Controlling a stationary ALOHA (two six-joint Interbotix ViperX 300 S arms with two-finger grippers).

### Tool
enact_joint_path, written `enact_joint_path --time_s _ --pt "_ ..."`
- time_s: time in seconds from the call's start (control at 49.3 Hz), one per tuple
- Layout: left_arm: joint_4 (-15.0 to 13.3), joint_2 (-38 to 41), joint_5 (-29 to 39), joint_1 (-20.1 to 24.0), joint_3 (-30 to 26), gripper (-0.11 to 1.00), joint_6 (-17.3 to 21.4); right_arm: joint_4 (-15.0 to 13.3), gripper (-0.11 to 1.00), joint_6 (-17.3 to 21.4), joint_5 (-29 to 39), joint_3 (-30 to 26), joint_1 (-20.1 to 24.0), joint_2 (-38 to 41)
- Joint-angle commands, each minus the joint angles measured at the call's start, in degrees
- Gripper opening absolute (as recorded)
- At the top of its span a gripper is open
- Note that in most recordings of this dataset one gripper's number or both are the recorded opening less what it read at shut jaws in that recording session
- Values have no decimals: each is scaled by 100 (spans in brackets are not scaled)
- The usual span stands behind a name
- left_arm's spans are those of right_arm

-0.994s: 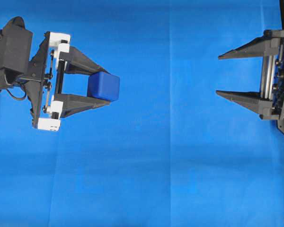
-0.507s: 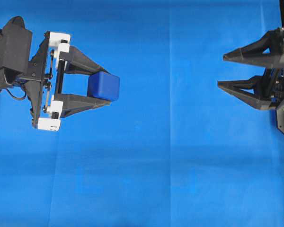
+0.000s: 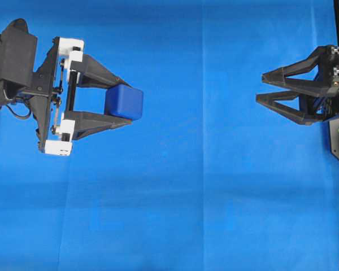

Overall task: Handover the blue block to the right arm after grasping it with the left arm, then place it in the designated position.
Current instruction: 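Open the right gripper and orient it toward the held cube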

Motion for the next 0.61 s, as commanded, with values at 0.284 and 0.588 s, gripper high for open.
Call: enact_joint_path --time_s 0.284,0.588 --pt "0 -44 -53 18 -79 49 -9 -9 97 18 -26 -149 0 9" --pt "0 -53 -62 18 -70 49 -18 -9 96 18 -26 -149 0 9"
